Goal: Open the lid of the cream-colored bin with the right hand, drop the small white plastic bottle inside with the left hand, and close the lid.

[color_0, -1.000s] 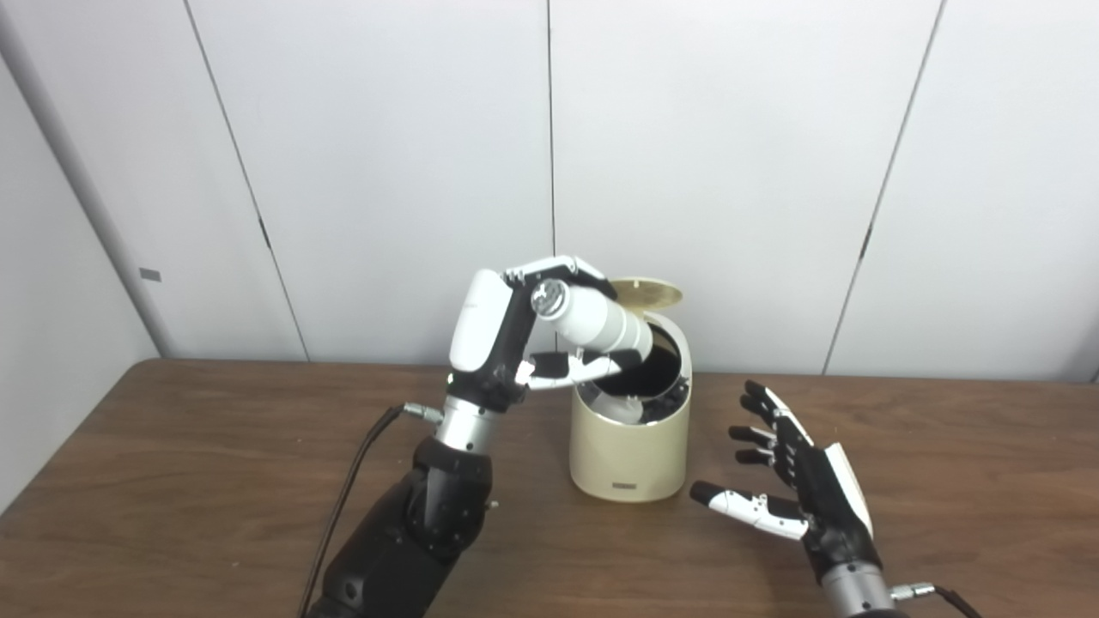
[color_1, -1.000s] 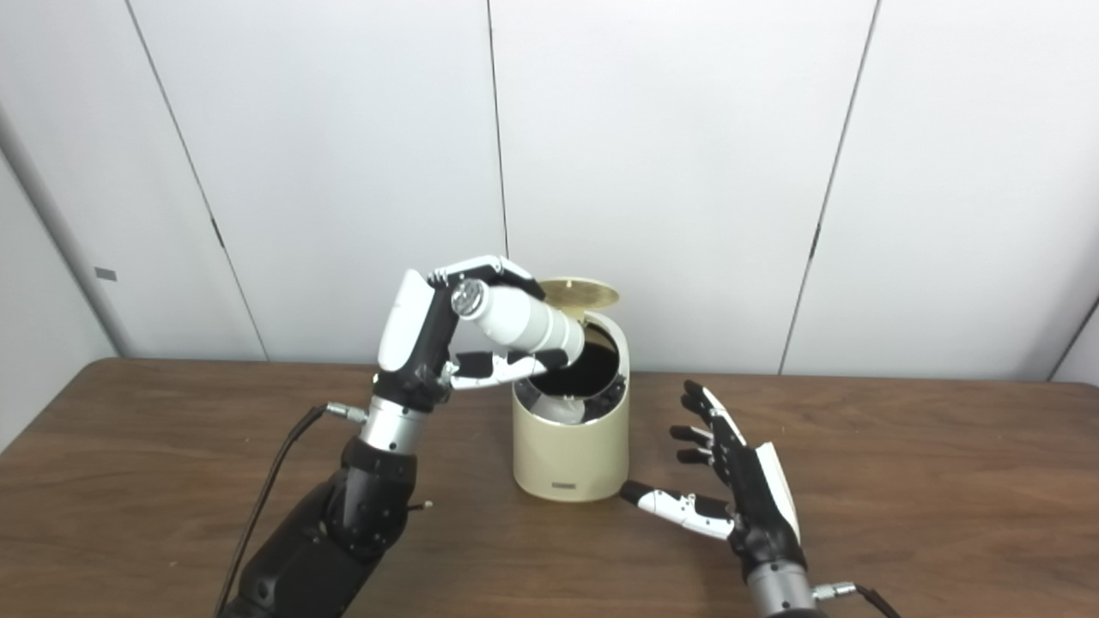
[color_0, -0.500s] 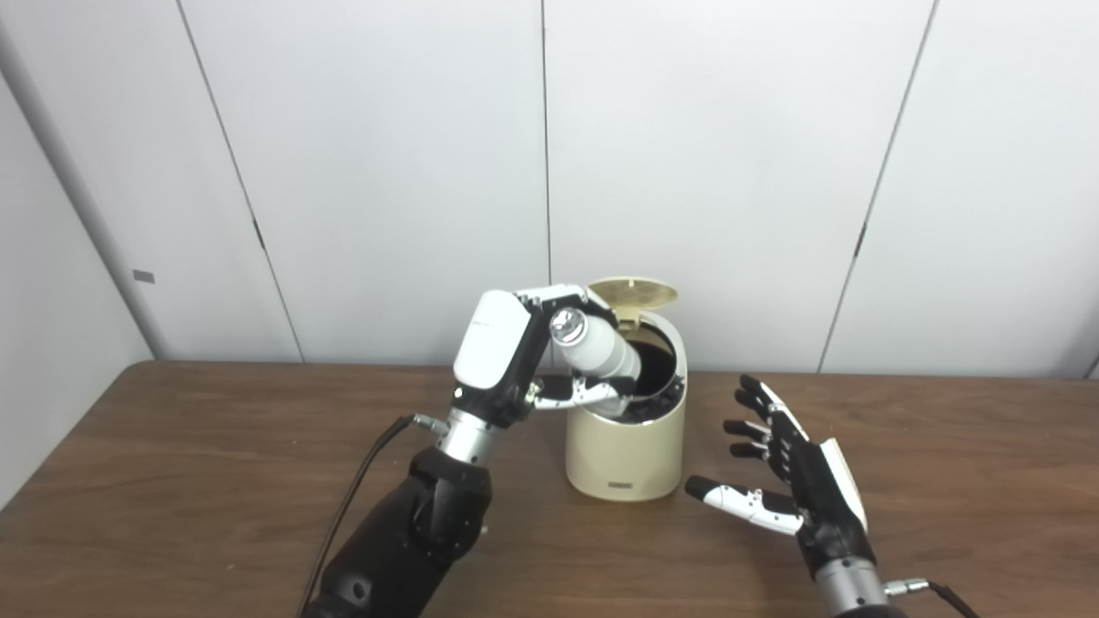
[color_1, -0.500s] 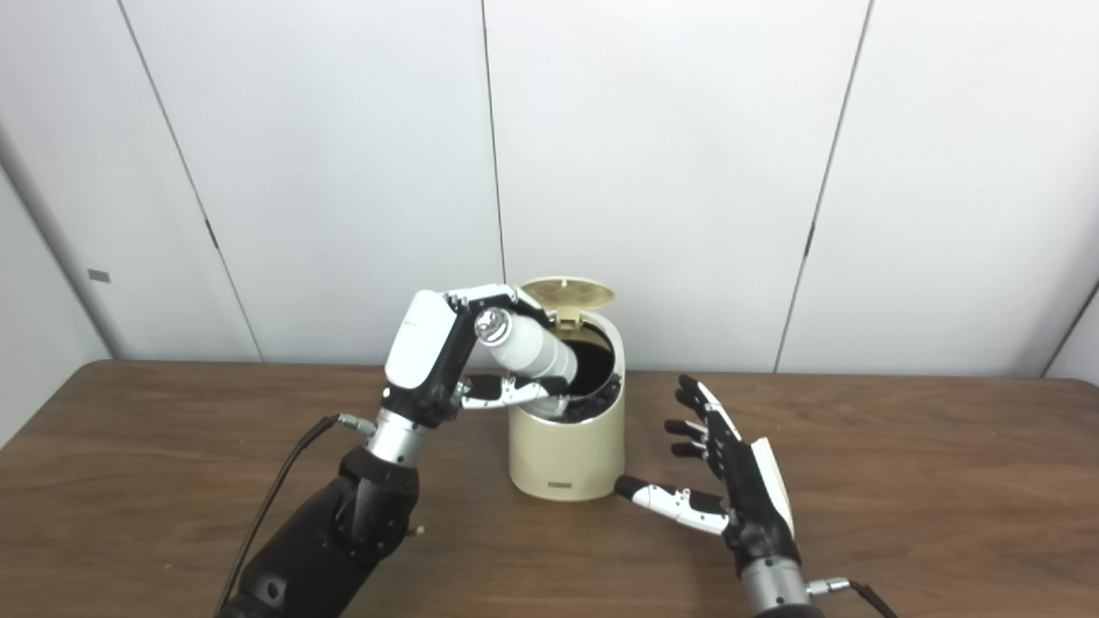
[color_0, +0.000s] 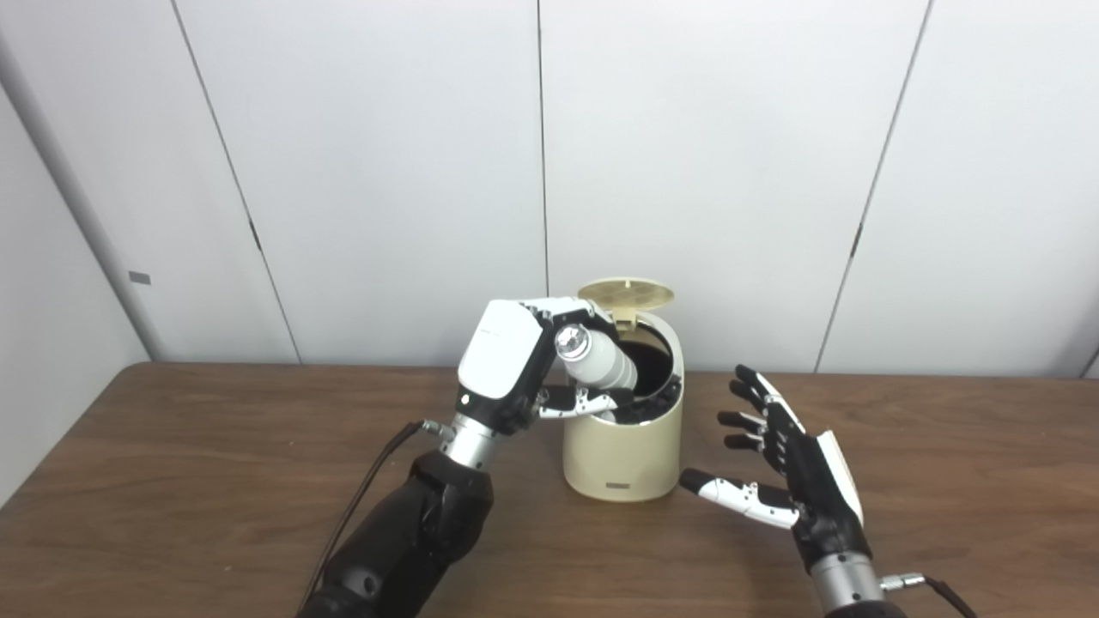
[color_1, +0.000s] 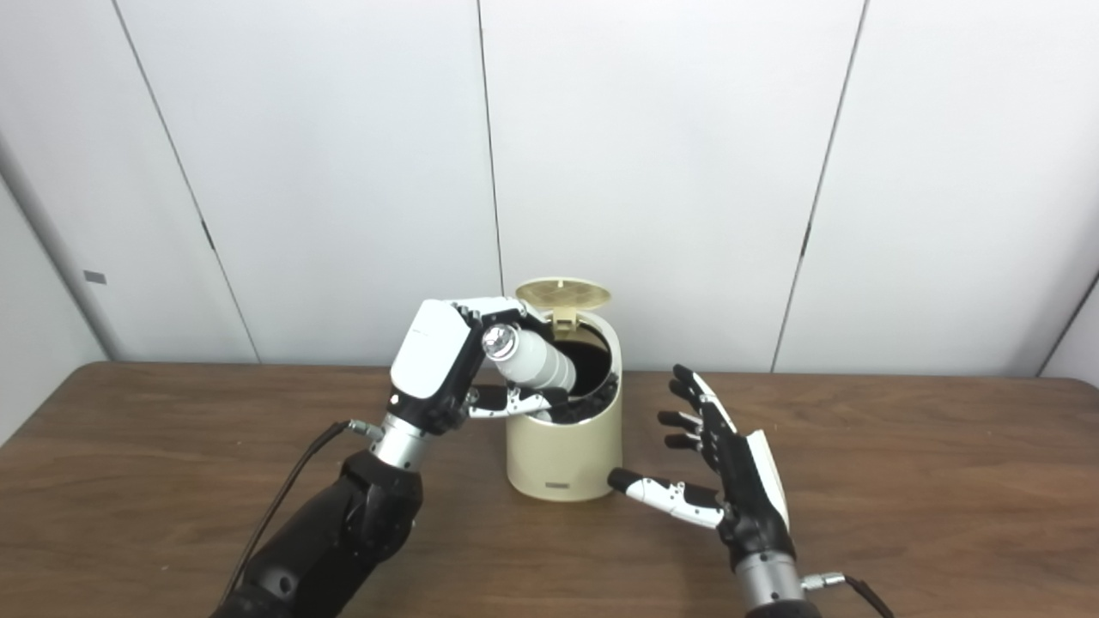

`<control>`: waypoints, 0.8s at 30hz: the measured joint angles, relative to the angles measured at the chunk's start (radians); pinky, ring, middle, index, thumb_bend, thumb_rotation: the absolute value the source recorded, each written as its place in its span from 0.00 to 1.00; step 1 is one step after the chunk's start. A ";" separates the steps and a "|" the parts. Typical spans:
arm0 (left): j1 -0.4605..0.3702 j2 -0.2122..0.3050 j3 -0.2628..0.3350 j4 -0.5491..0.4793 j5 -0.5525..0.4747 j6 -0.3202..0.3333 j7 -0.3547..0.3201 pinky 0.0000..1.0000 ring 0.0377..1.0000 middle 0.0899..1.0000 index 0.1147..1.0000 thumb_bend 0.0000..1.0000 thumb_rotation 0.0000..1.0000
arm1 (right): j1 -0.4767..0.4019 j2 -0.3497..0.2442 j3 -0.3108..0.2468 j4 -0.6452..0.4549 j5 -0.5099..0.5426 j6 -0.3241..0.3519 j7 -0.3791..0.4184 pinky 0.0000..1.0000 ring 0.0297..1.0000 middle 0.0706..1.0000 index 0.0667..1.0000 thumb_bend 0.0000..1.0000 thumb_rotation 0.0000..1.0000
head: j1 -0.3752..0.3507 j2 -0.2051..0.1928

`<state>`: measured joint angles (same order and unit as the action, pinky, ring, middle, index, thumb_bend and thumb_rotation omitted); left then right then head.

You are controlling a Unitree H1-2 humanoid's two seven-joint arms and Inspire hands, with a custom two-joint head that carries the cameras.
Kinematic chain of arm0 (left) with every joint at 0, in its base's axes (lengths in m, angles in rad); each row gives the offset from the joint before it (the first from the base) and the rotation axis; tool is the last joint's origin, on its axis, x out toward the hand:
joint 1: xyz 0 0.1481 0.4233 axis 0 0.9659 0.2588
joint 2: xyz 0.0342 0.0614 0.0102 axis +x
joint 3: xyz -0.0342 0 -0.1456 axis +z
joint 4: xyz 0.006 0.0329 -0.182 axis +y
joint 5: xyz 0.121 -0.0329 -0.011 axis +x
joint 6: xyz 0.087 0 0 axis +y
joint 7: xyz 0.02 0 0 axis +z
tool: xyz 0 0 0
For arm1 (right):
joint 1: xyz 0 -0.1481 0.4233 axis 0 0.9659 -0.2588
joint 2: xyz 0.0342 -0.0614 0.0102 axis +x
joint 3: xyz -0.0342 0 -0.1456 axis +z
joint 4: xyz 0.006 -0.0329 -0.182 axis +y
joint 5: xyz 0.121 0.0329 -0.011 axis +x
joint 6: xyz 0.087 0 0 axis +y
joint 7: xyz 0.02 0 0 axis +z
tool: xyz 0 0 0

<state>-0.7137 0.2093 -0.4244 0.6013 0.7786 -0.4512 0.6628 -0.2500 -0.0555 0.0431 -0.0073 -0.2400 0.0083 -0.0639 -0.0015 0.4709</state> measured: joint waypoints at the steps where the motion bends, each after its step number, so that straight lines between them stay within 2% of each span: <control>1: -0.003 0.000 -0.002 0.006 0.002 0.000 0.004 0.37 0.39 0.42 0.46 0.48 0.00 | 0.000 0.000 0.000 -0.001 0.000 0.000 0.000 0.70 0.77 0.88 0.89 0.87 0.31 | 0.000 0.000; 24: -0.005 0.004 -0.009 0.016 -0.001 -0.001 0.008 0.37 0.41 0.46 0.49 0.48 0.00 | 0.000 0.002 0.007 -0.021 -0.014 0.008 0.001 0.67 0.74 0.86 0.86 0.86 0.30 | 0.003 0.003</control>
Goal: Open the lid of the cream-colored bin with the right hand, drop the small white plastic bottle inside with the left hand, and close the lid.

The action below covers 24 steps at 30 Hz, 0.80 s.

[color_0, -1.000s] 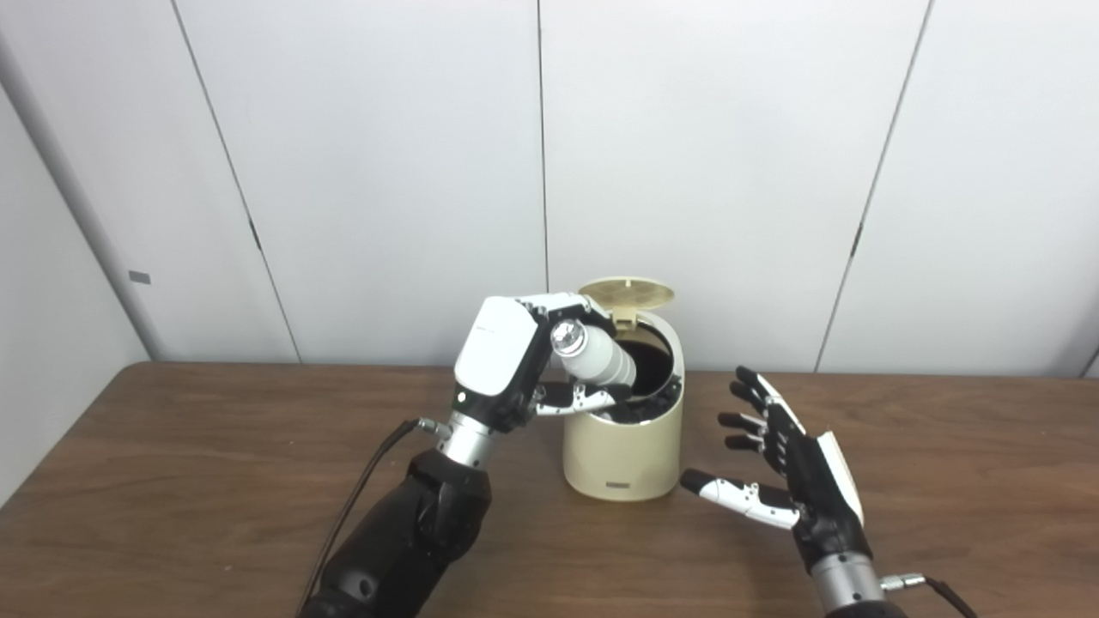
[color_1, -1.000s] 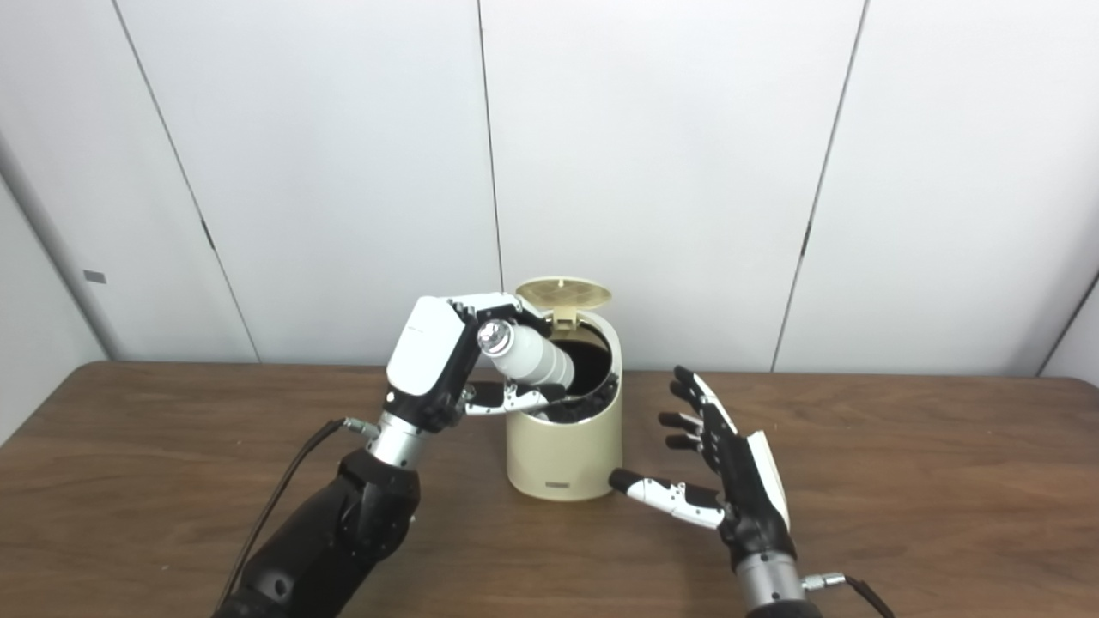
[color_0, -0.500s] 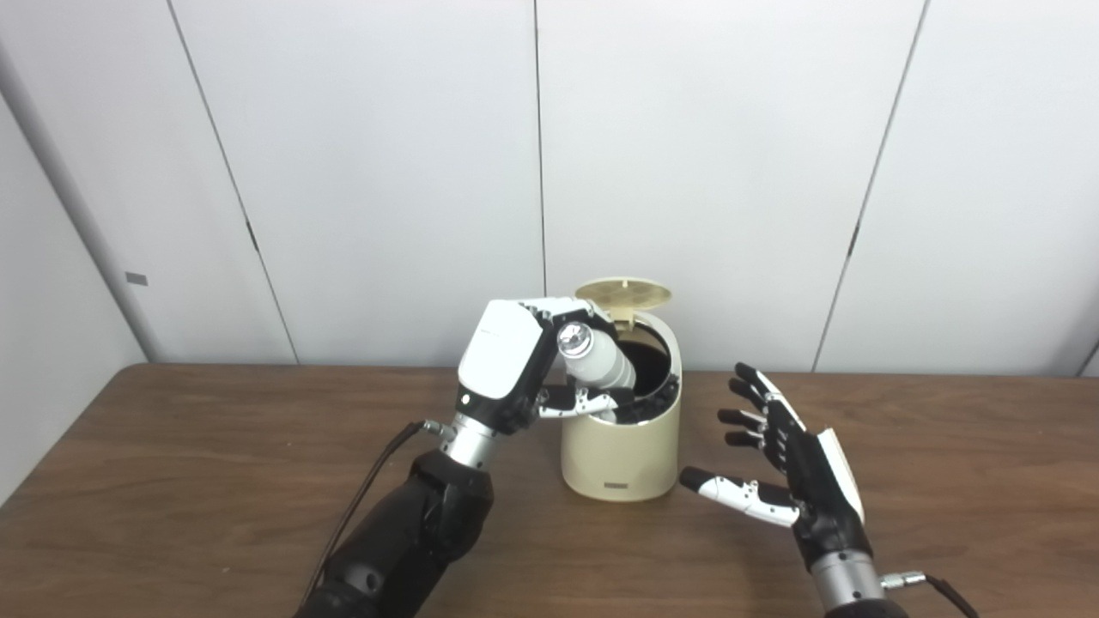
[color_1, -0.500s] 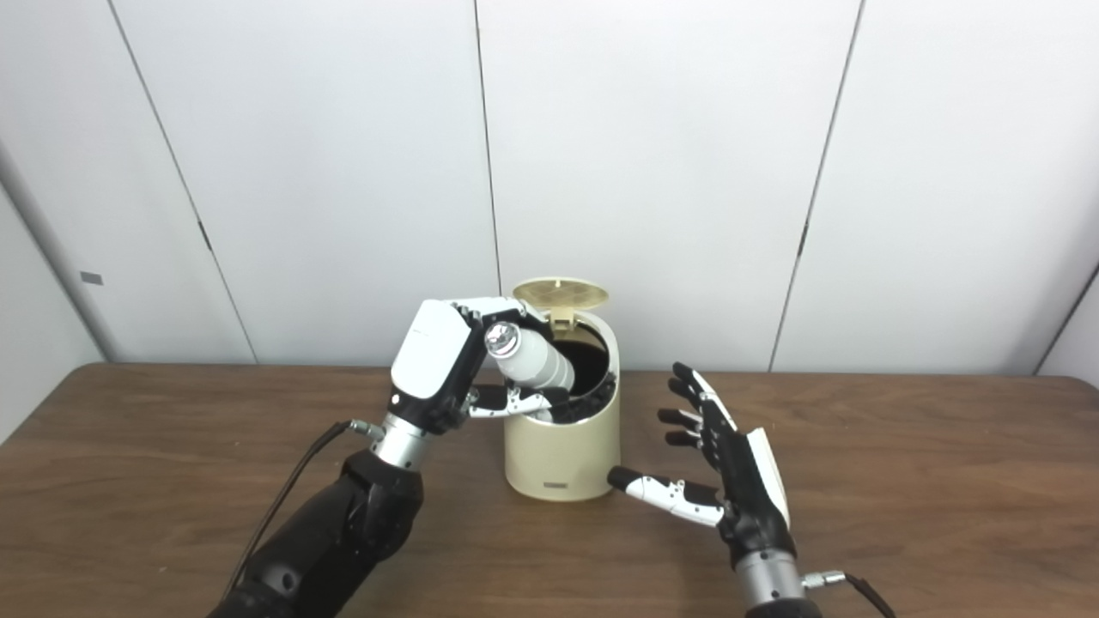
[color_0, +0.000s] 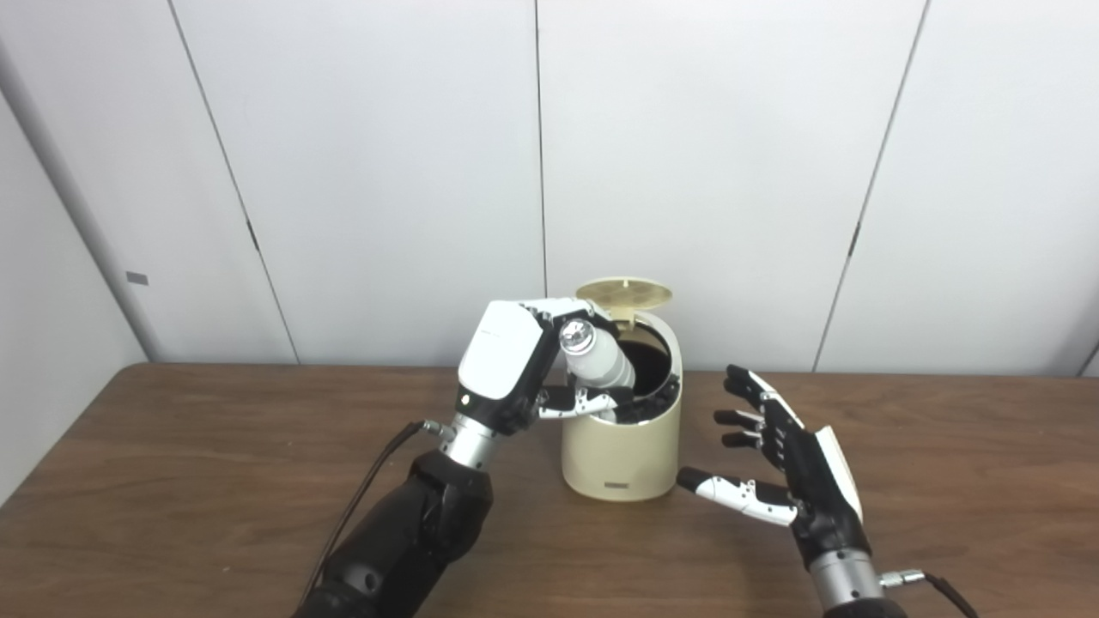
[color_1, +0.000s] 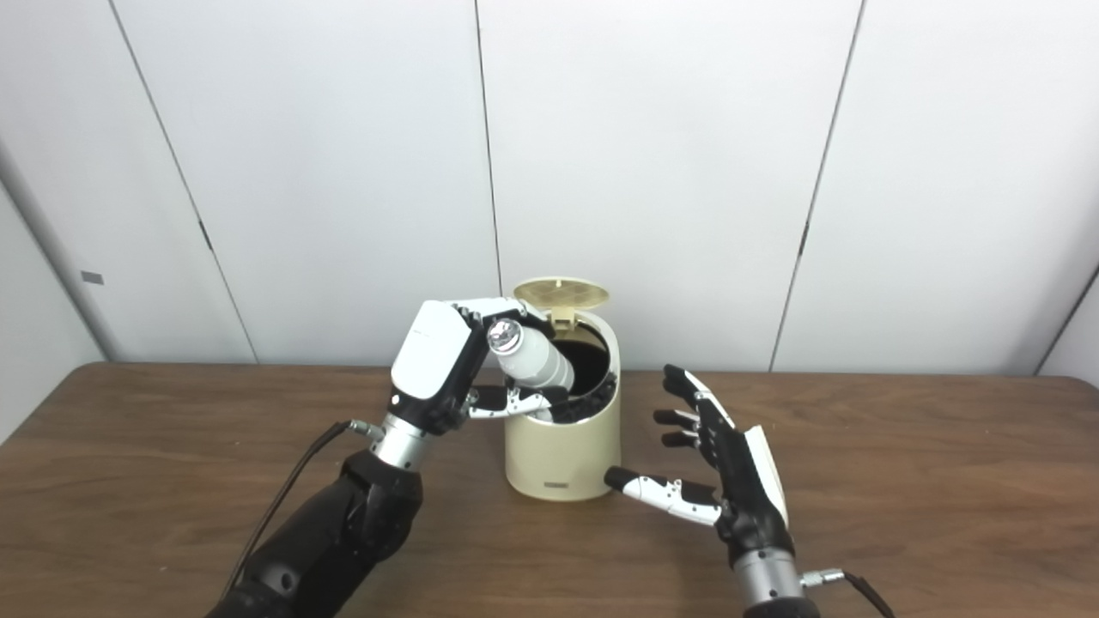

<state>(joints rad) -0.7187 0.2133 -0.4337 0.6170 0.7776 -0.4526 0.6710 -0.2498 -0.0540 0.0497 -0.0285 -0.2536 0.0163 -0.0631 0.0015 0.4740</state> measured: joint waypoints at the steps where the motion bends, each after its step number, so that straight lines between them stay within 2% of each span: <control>1: 0.000 0.000 0.000 0.000 0.000 0.000 0.000 0.36 0.41 0.46 0.49 0.48 0.00 | 0.000 0.000 0.001 0.000 0.000 -0.001 0.000 0.67 0.74 0.86 0.86 0.86 0.30 | 0.000 0.000; 17: 0.007 0.005 0.015 -0.030 -0.008 0.000 -0.023 0.32 0.42 0.47 0.51 0.47 0.00 | 0.000 0.000 0.004 0.002 0.003 -0.005 0.002 0.67 0.74 0.86 0.87 0.86 0.29 | 0.009 0.011; 23: 0.008 0.005 0.015 -0.030 -0.007 0.000 -0.023 0.33 0.42 0.47 0.51 0.47 0.00 | 0.000 0.000 0.005 0.002 0.002 -0.005 0.003 0.66 0.74 0.86 0.87 0.87 0.30 | 0.009 0.011; 24: 0.008 0.005 0.015 -0.030 -0.006 0.000 -0.023 0.37 0.41 0.46 0.50 0.49 0.00 | 0.000 0.000 0.005 0.002 0.002 -0.005 0.003 0.66 0.74 0.86 0.87 0.87 0.30 | 0.009 0.011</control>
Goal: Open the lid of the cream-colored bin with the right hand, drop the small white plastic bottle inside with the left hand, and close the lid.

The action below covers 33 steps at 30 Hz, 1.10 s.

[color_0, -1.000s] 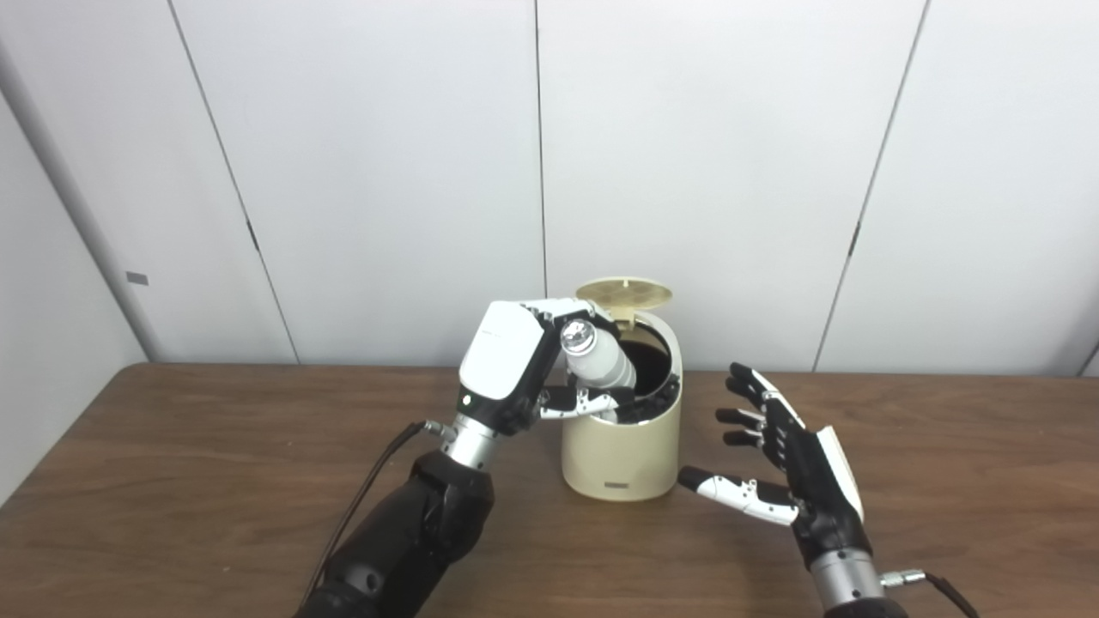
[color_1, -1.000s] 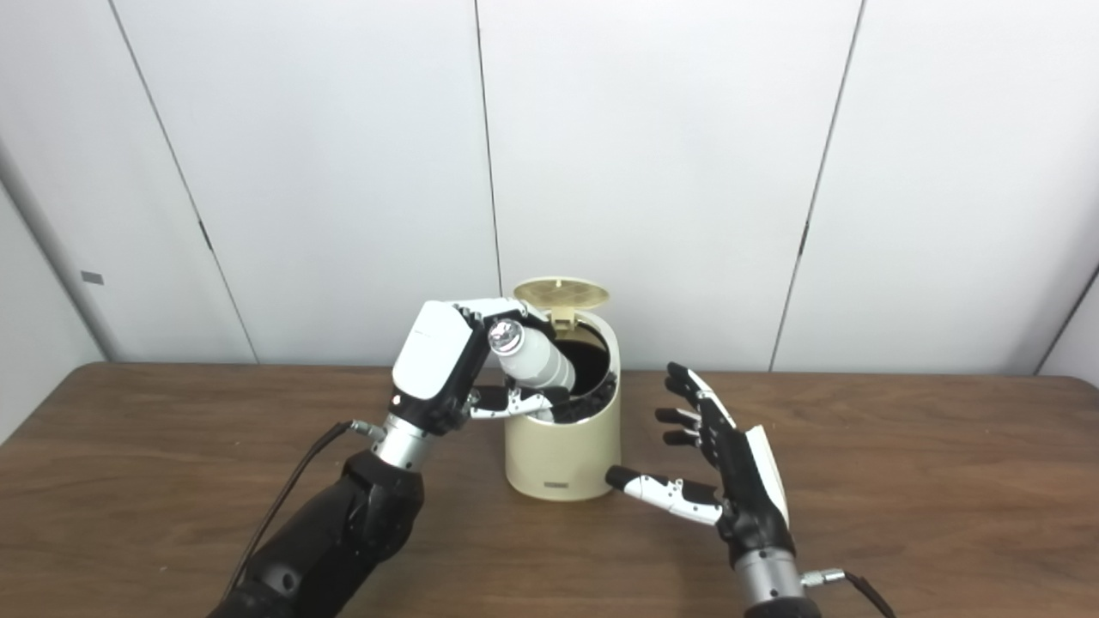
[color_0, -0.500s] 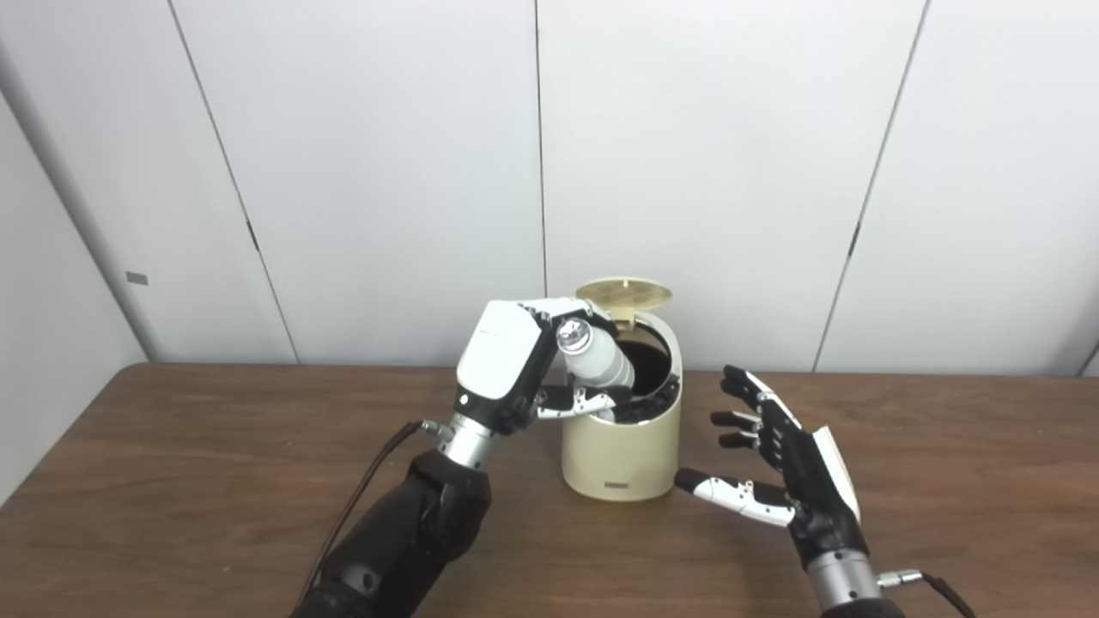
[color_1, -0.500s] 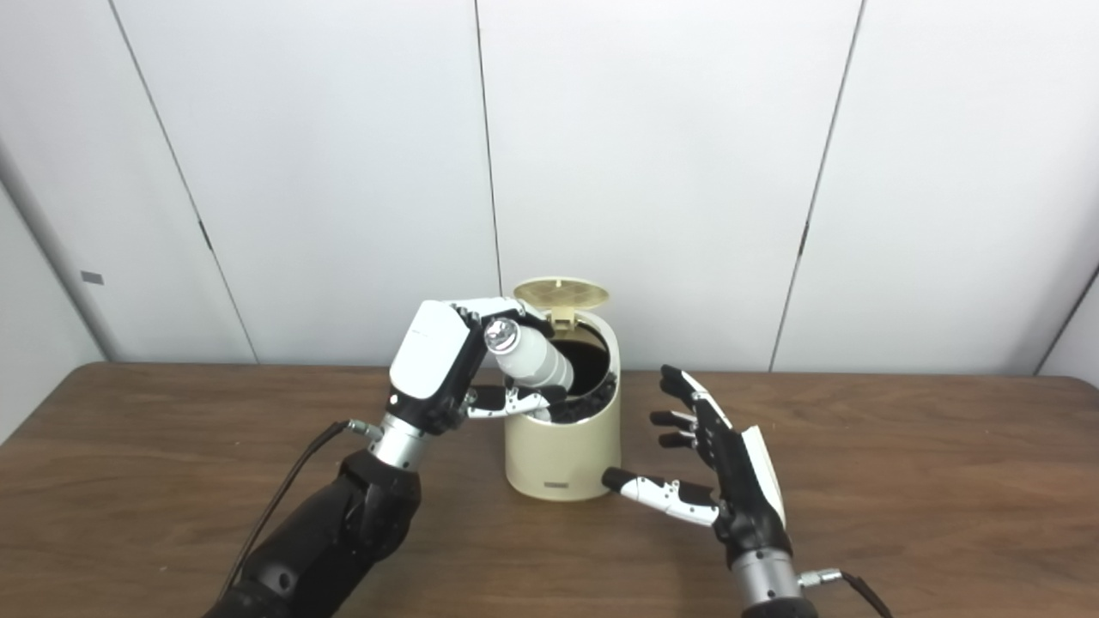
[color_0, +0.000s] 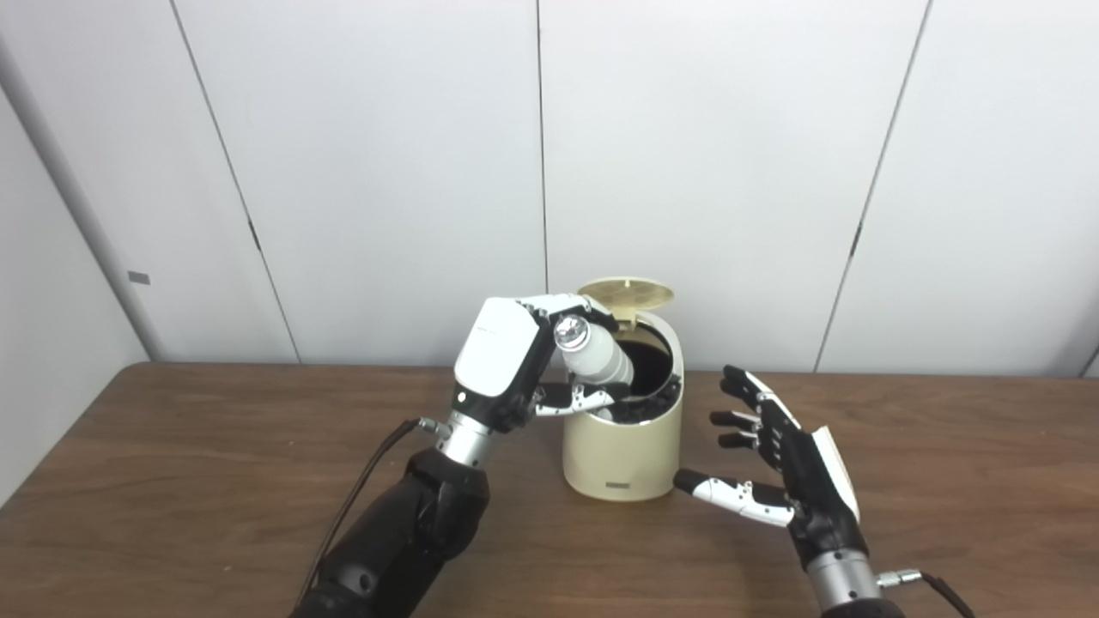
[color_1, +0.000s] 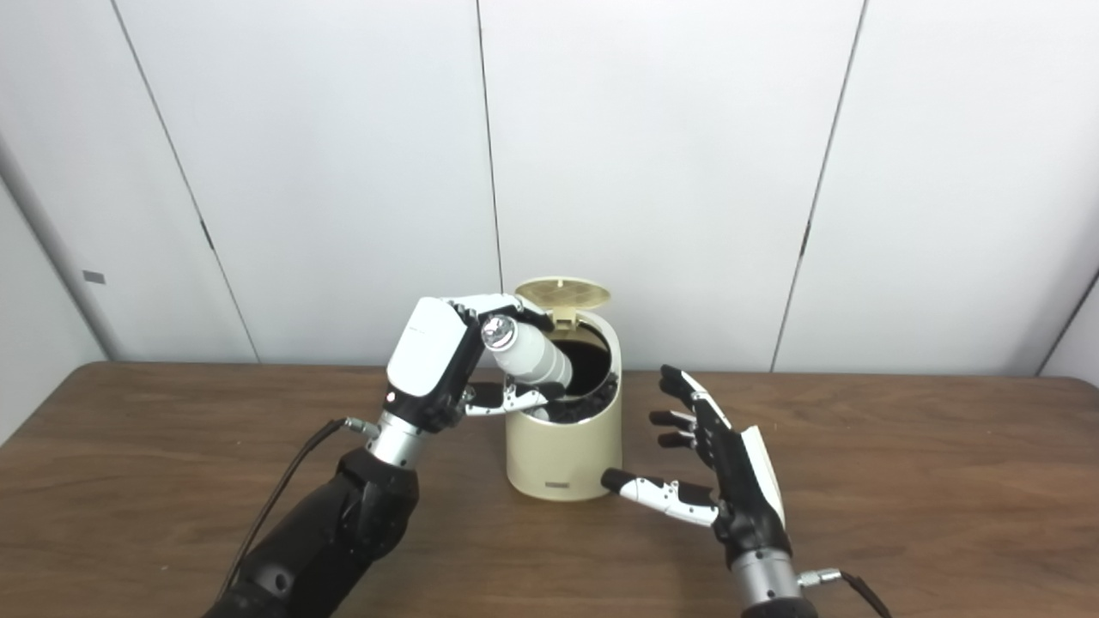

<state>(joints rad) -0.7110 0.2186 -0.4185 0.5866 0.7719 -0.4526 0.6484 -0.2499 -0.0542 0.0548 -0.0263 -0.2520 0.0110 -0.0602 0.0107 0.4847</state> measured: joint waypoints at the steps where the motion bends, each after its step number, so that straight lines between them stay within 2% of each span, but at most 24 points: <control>1: 0.000 0.000 0.001 0.000 0.002 0.000 0.000 0.38 0.41 0.46 0.50 0.49 0.00 | 0.000 0.000 0.000 0.000 0.000 0.000 0.000 0.66 0.74 0.86 0.87 0.87 0.30 | 0.000 0.000; 4: 0.001 0.000 0.008 -0.004 0.014 0.000 0.000 0.43 0.40 0.46 0.48 0.50 0.00 | 0.000 0.000 0.000 0.001 0.001 0.000 0.000 0.66 0.74 0.86 0.87 0.88 0.30 | 0.000 0.000; 7: 0.001 -0.001 0.016 -0.007 0.024 0.000 0.000 0.46 0.51 0.44 0.45 0.52 0.00 | 0.000 0.000 0.001 0.003 0.001 0.000 0.001 0.66 0.74 0.86 0.87 0.87 0.30 | 0.000 0.000; 9: 0.001 -0.002 0.021 -0.008 0.031 0.000 0.000 0.46 0.52 0.44 0.45 0.52 0.00 | 0.000 0.000 0.002 0.003 0.000 0.000 0.001 0.66 0.74 0.86 0.87 0.87 0.30 | 0.000 0.000; 10: 0.001 -0.002 0.022 -0.009 0.039 0.000 0.000 0.47 0.53 0.52 0.44 0.52 0.03 | 0.000 0.000 0.003 0.003 0.000 0.000 0.001 0.66 0.73 0.86 0.87 0.87 0.30 | 0.002 0.002; 11: 0.001 -0.002 0.023 -0.010 0.043 0.001 -0.001 0.47 0.54 0.56 0.53 0.68 0.02 | 0.000 0.000 0.003 0.003 0.000 0.000 0.001 0.66 0.73 0.86 0.87 0.87 0.31 | 0.002 0.003; 12: 0.001 -0.002 0.023 -0.010 0.045 0.001 -0.001 0.48 0.54 0.58 0.57 0.77 0.01 | 0.000 0.000 0.003 0.003 0.000 0.000 0.001 0.66 0.73 0.86 0.87 0.88 0.31 | 0.002 0.003; 13: 0.001 -0.002 0.025 -0.010 0.047 0.001 -0.003 0.48 0.55 0.59 0.60 0.82 0.01 | 0.000 0.000 0.003 0.003 -0.001 0.000 0.000 0.66 0.73 0.86 0.87 0.88 0.31 | 0.002 0.003; 15: 0.002 -0.002 0.028 -0.011 0.051 0.002 -0.004 0.48 0.54 0.60 0.61 0.86 0.00 | 0.000 0.000 0.003 0.003 -0.001 0.000 0.000 0.66 0.73 0.86 0.87 0.88 0.31 | 0.002 0.003; 22: 0.006 -0.002 0.035 -0.018 0.058 0.003 -0.005 0.48 0.55 0.61 0.63 0.86 0.01 | 0.000 0.000 0.003 0.003 0.000 0.000 0.000 0.66 0.73 0.86 0.86 0.88 0.30 | -0.002 0.005; 33: 0.020 -0.001 0.044 -0.039 0.052 0.004 -0.060 0.51 0.60 0.68 0.70 0.85 0.04 | 0.000 0.001 0.003 0.003 -0.001 0.000 0.000 0.67 0.74 0.86 0.87 0.87 0.29 | -0.003 0.006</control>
